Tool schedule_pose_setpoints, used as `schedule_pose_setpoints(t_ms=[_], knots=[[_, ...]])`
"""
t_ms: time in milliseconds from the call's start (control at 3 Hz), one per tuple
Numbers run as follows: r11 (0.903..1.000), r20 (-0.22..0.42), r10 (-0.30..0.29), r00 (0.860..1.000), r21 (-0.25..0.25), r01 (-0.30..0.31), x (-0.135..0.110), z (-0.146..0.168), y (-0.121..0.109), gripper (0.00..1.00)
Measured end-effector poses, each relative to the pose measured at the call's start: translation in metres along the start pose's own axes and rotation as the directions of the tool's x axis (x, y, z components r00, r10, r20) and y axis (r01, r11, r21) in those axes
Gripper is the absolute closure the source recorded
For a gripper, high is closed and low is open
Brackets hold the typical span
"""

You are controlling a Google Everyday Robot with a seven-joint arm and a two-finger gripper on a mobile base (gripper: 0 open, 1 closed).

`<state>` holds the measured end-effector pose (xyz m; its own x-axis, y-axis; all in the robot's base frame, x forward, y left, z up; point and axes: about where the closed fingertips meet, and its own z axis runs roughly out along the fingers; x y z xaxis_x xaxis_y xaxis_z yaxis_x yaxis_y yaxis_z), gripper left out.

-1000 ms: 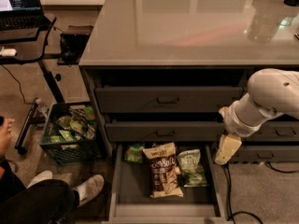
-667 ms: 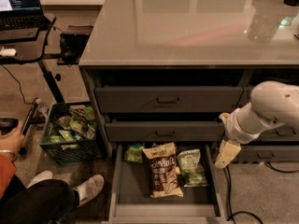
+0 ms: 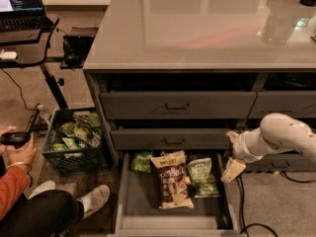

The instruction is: Pick green jalapeno chip bag from bottom drawer and place on counter

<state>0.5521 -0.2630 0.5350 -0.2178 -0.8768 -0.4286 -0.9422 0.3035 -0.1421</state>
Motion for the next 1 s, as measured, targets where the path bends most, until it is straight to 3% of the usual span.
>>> schedule_pose_setpoints(t_ms=[333,667,1000], knots=[[0.9995,0.048,-0.031,0.998,-0.006,0.031,0.026,0.069,-0.007,0.0],[0.9995,0.048,-0.031,0.998,-0.006,0.031,0.026,0.069,-0.007,0.0],[0.9989,0.05,-0.031,0.998,0.037,0.03,0.038,0.092,-0.016,0.0]])
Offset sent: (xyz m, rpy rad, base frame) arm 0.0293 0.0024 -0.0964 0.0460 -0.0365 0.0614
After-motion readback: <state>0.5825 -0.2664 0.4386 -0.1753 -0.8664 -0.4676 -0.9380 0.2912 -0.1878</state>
